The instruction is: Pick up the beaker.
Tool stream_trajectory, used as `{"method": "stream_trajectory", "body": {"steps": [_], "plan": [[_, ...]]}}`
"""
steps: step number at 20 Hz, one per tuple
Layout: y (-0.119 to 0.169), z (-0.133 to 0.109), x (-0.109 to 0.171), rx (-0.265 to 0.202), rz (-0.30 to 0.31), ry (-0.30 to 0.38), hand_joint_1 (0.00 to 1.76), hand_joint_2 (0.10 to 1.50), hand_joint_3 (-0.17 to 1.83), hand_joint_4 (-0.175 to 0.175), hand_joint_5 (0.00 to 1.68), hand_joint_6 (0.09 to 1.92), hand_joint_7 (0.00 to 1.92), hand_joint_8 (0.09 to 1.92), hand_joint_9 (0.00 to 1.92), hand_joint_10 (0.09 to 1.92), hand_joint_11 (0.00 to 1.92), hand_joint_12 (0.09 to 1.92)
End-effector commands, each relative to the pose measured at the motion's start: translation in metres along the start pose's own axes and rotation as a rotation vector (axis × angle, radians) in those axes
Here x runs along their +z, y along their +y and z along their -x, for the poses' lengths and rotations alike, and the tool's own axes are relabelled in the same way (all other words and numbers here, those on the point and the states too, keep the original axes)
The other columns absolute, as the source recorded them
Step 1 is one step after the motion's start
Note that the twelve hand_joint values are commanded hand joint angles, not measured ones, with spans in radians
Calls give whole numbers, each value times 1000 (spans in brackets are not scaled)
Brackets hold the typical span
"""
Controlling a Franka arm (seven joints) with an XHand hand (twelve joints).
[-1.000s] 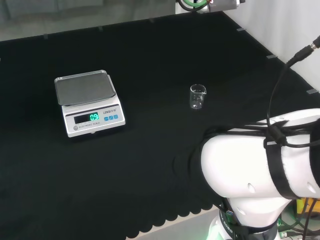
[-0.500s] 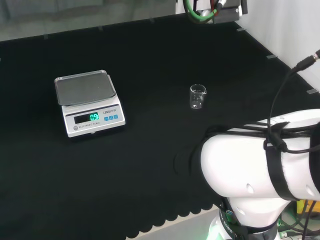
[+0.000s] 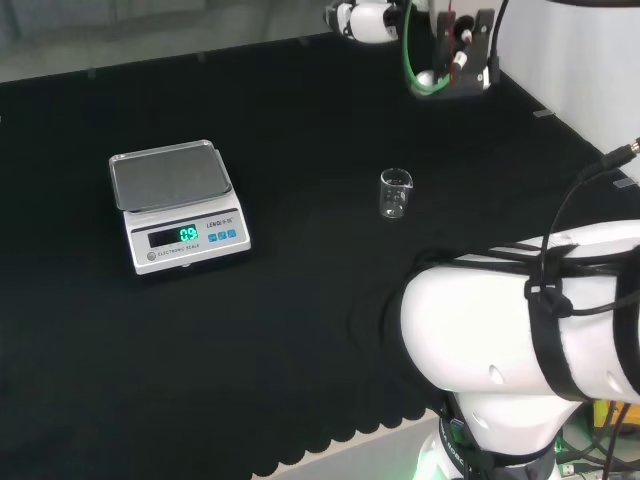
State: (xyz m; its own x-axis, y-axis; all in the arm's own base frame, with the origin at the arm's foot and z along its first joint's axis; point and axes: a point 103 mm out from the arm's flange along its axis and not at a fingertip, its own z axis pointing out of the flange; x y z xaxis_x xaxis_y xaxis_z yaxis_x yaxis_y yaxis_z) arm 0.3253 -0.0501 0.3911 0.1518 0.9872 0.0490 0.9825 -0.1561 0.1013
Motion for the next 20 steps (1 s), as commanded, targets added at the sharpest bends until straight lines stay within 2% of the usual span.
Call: {"method": "stream_trajectory", "body": {"steps": [1, 4, 8, 20], "plan": [[9, 20, 67, 2, -84, 57, 176, 968, 270, -37, 333, 87, 25, 746, 69, 882, 0, 1478], [14, 23, 91, 0, -121, 83, 177, 970, 269, -38, 334, 87, 27, 749, 70, 883, 0, 1481], [16, 25, 118, -3, -139, 106, 178, 971, 268, -39, 336, 87, 28, 752, 71, 885, 0, 1483], [10, 38, 157, 14, -214, 212, 180, 975, 265, -43, 341, 87, 27, 762, 75, 893, 0, 1498]]}}
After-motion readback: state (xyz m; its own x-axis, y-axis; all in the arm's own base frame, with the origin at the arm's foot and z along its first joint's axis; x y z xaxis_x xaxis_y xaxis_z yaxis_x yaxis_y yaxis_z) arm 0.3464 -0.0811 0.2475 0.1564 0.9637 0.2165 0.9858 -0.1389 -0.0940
